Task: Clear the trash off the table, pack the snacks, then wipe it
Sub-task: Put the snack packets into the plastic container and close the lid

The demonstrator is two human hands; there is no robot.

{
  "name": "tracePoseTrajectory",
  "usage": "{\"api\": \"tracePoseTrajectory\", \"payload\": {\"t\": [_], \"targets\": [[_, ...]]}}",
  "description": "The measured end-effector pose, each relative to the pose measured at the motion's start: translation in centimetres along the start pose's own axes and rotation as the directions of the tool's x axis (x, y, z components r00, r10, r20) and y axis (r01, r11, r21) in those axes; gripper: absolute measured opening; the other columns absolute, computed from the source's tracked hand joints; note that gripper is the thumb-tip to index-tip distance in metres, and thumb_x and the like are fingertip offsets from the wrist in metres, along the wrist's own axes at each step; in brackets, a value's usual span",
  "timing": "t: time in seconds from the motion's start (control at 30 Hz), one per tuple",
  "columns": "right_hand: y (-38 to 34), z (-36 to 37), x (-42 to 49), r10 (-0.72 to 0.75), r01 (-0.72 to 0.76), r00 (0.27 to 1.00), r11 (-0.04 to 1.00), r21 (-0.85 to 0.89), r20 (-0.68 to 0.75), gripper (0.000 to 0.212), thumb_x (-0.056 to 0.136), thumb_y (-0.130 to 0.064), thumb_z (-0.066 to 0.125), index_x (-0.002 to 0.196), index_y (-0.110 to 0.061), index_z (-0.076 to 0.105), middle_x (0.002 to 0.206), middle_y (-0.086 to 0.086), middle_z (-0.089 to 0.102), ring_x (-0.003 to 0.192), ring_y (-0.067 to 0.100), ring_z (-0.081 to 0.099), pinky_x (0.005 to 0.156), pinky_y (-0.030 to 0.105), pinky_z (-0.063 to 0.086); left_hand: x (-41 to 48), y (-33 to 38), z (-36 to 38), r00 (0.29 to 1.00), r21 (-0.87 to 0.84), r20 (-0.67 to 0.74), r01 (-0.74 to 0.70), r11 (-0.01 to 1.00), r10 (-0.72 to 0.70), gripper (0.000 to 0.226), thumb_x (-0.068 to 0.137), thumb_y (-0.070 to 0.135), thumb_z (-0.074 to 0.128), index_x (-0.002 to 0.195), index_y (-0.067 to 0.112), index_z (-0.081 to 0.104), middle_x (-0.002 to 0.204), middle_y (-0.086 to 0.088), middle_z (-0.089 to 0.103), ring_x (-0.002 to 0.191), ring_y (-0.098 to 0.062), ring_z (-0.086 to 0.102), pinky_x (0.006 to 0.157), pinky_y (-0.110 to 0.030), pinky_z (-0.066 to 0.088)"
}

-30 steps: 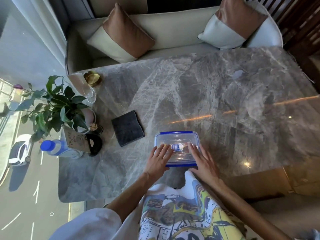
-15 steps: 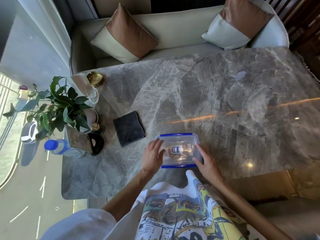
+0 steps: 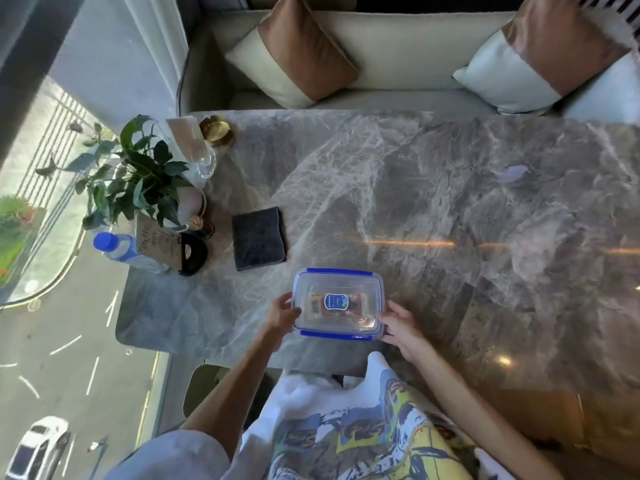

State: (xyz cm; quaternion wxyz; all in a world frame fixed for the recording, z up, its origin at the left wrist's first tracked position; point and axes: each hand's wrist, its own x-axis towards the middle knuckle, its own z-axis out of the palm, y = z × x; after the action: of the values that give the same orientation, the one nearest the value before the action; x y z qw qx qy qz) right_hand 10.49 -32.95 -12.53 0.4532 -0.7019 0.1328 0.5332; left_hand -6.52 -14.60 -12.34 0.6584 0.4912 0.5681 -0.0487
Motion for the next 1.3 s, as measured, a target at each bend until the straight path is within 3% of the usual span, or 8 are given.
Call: {"api": "tracePoseTrajectory", "payload": {"t": [0.17,0.27,0.6,0.8,0.93,1.1,1.2,1.3], "targets": [[-0.3,3.0,-0.3,0.015,-0.008,0.998,0.994,-0.106,0.061,0.060,0.087,-0.004,0.066,0.140,-0.017,0.042,0.124,0.011,0.065,0.109,0.032,0.065,0.077,0.044,0.056,-1.6,-1.1,-3.4,0.994,-0.020,-0.106,-0.025,0.999,0.023,0.047,0.087,-0.012,0.047,0.132,0.003,0.050,0.098,-0.010,0.067,0.073,-0.018,0.064,0.052,-0.026,0.053],[-0.7,7.4,-0.6,0.037,-0.011,0.990,0.981,-0.192,0.133,0.055,0.084,-0.002,0.070,0.132,-0.015,0.046,0.122,0.014,0.065,0.102,0.034,0.067,0.086,0.054,0.056,-2.2,-2.0,-7.9,0.981,-0.021,-0.192,-0.020,1.000,0.015,0.046,0.085,-0.012,0.045,0.127,0.002,0.055,0.111,-0.024,0.067,0.080,-0.022,0.062,0.047,-0.019,0.050],[-0.5,29.5,-3.2,0.044,0.029,0.978,0.938,-0.345,0.203,0.045,0.088,0.004,0.063,0.128,-0.009,0.046,0.123,0.019,0.063,0.106,0.038,0.066,0.090,0.055,0.055,-3.2,-4.0,-27.6,0.927,-0.053,-0.368,-0.097,0.994,0.071,0.060,0.055,0.009,0.040,0.106,-0.009,0.063,0.096,-0.022,0.065,0.092,-0.035,0.064,0.088,-0.053,0.053],[0.5,37.7,-3.3,0.045,0.027,0.982,0.928,-0.372,0.183,0.041,0.090,0.003,0.060,0.126,-0.010,0.045,0.121,0.020,0.064,0.098,0.034,0.067,0.087,0.050,0.057,-2.5,-3.9,-34.9,0.927,0.013,-0.358,-0.114,0.993,0.111,0.062,0.062,0.007,0.046,0.120,-0.009,0.058,0.116,-0.035,0.063,0.109,-0.045,0.062,0.095,-0.058,0.050],[1.3,39.6,-3.1,0.070,0.001,0.984,0.914,-0.406,0.161,0.044,0.091,0.003,0.057,0.131,-0.009,0.040,0.125,0.023,0.061,0.095,0.031,0.065,0.086,0.048,0.056,-1.1,-4.6,-36.9,0.932,0.075,-0.353,-0.060,0.995,0.082,0.042,0.081,-0.015,0.048,0.121,-0.008,0.059,0.118,-0.030,0.064,0.111,-0.043,0.062,0.095,-0.056,0.050],[2.1,39.4,-2.7,0.023,0.048,0.988,0.896,-0.442,0.155,0.047,0.089,-0.007,0.065,0.130,-0.012,0.042,0.123,0.013,0.061,0.099,0.028,0.065,0.087,0.047,0.057,-0.7,-5.6,-36.7,0.907,0.103,-0.407,-0.071,0.992,0.107,0.039,0.084,0.004,0.053,0.121,-0.004,0.059,0.119,-0.027,0.064,0.110,-0.040,0.063,0.095,-0.050,0.052],[1.8,38.2,-2.4,0.026,0.087,0.975,0.868,-0.489,0.221,0.055,0.091,-0.020,0.064,0.140,-0.019,0.038,0.128,0.005,0.060,0.108,0.024,0.063,0.091,0.042,0.053,-0.4,-6.3,-35.1,0.762,0.391,-0.598,0.007,0.920,0.248,0.042,0.091,0.011,0.051,0.132,0.002,0.049,0.131,-0.022,0.058,0.118,-0.039,0.055,0.098,-0.045,0.045],[0.8,35.5,-1.5,-0.052,0.156,0.978,0.831,-0.535,0.204,0.055,0.094,-0.015,0.058,0.145,-0.016,0.038,0.137,0.010,0.055,0.117,0.025,0.059,0.101,0.036,0.048,0.0,-5.5,-31.2,0.710,0.726,-0.494,0.019,0.687,0.502,0.038,0.085,0.018,0.055,0.122,0.010,0.055,0.115,-0.013,0.064,0.102,-0.033,0.057,0.088,-0.043,0.049]]}}
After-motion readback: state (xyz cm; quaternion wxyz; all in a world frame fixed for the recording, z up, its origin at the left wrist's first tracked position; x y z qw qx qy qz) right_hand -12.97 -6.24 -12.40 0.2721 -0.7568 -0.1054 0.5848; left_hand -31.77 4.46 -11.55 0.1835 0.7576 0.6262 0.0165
